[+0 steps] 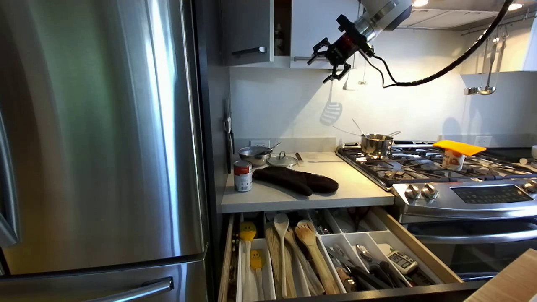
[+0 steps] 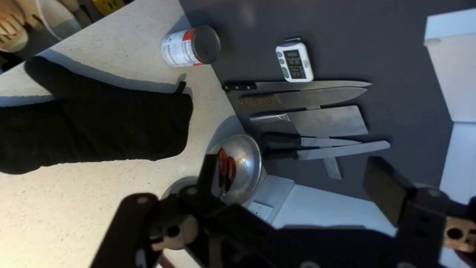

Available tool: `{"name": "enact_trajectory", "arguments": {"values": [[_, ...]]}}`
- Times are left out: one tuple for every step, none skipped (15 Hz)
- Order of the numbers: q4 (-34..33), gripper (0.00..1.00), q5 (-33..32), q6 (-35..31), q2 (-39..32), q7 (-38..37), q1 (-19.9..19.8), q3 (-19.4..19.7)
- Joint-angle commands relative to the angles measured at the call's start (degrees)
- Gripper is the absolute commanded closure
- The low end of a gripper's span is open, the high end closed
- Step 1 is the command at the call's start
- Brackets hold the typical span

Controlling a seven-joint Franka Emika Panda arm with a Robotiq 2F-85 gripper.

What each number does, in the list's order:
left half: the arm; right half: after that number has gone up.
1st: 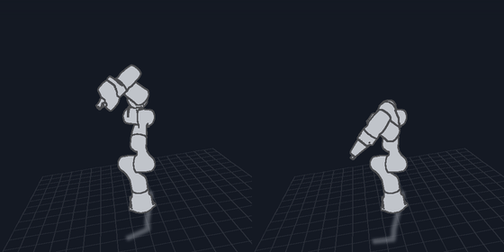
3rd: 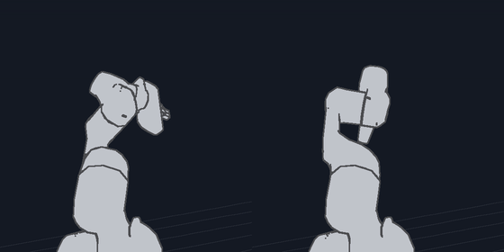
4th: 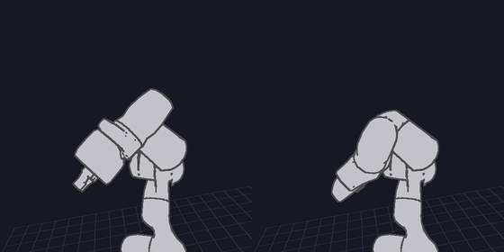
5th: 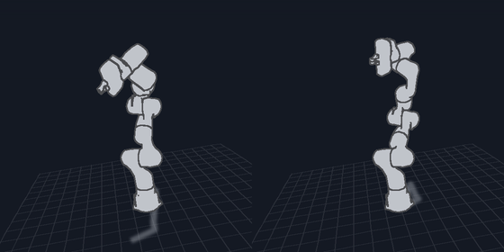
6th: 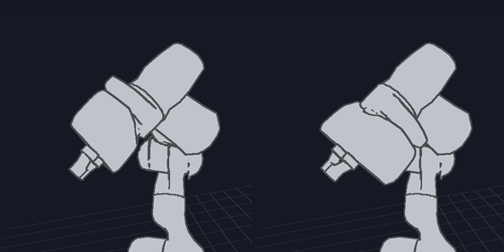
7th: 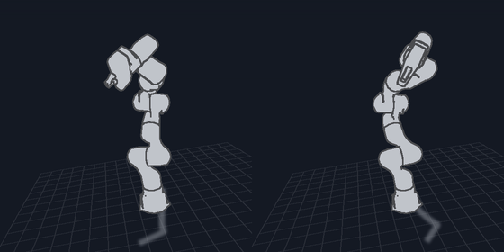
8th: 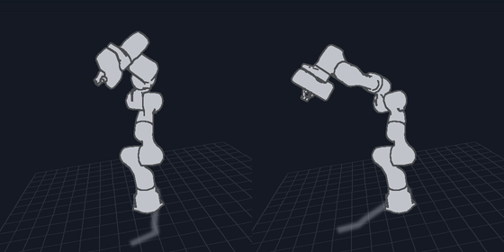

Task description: Open the cabinet's right door completely

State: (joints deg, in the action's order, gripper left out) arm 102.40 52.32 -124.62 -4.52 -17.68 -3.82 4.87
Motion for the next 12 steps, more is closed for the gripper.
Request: {"name": "enact_trajectory", "arguments": {"values": [[-0.7, 0.00, 1.8, 0.1, -0.7, -0.1, -0.5, -0.2], [-1.2, 0.00, 2.7, 0.1, -1.2, -0.1, -0.6, -0.2], [-1.5, 0.00, 3.0, 0.1, -1.4, -0.1, -0.6, -0.2], [-1.7, 0.00, 3.2, 0.1, -1.5, -0.1, -0.6, -0.2], [-1.8, 0.00, 3.2, 0.1, -1.5, -0.2, -0.6, -0.2], [-1.9, 0.00, 3.2, 0.1, -1.5, -0.2, -0.6, -0.2], [-2.8, 0.00, 5.3, -0.9, -2.4, 3.1, -0.8, -0.4], [-3.4, 0.00, 7.2, -0.5, -2.8, 5.3, -1.0, -0.5], [-3.6, 0.00, 10.7, -1.6, -3.2, 8.1, -1.1, -0.7], [-3.8, 0.00, 14.1, -1.7, -3.4, 10.2, -1.2, -0.8], [-4.0, 0.00, 18.5, -2.5, -3.8, 12.9, -1.4, -0.9], [-4.0, 0.00, 22.5, -3.7, -4.2, 15.3, -1.4, -1.0]]}}
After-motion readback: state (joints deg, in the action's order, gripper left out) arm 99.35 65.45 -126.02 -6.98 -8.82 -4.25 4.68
